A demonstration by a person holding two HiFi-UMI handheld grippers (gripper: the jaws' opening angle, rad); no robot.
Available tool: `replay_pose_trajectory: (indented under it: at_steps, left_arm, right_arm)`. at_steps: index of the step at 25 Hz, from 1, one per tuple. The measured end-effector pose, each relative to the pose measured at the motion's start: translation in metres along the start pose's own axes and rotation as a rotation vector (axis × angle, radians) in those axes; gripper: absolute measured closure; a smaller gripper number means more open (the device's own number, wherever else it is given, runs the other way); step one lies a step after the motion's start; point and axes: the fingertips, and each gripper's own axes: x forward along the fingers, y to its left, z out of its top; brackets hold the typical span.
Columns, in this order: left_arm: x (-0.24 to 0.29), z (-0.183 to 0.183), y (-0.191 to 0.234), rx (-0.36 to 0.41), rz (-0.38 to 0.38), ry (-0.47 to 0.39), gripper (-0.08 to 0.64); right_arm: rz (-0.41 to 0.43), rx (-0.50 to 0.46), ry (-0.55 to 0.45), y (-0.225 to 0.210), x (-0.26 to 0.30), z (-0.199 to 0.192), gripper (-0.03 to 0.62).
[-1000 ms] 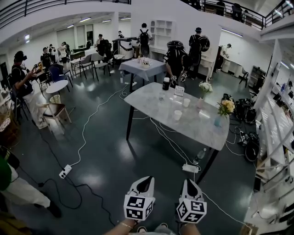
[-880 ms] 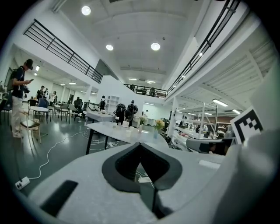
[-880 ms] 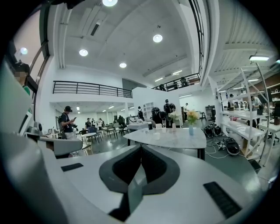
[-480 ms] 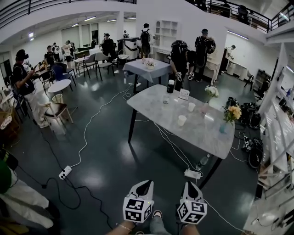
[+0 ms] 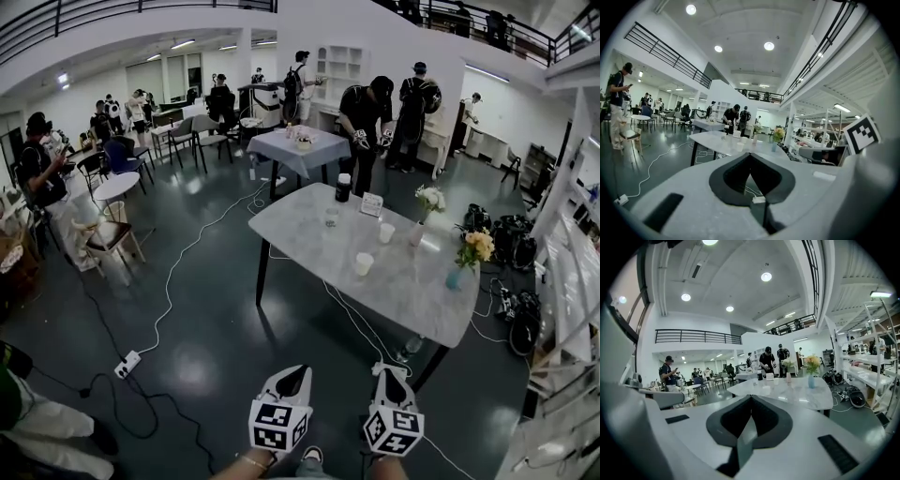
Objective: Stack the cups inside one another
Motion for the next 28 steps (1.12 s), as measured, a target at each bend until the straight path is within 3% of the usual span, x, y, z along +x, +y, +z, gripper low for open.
replay_pose_trajectory:
  at_steps: [17, 28]
  left_arm:
    - [0.11, 0.021, -0.011, 0.012, 0.005, 0.022, 0.56]
    - [0.161, 0.028, -0.01, 0.038, 0.008, 0.042, 0.559]
  right_arm:
    - [-0.015, 0.044, 0.035, -0.079, 0.086, 0.016, 0.584]
    - [0.009, 0.068, 0.053, -0.101, 0.137, 0.019, 0.584]
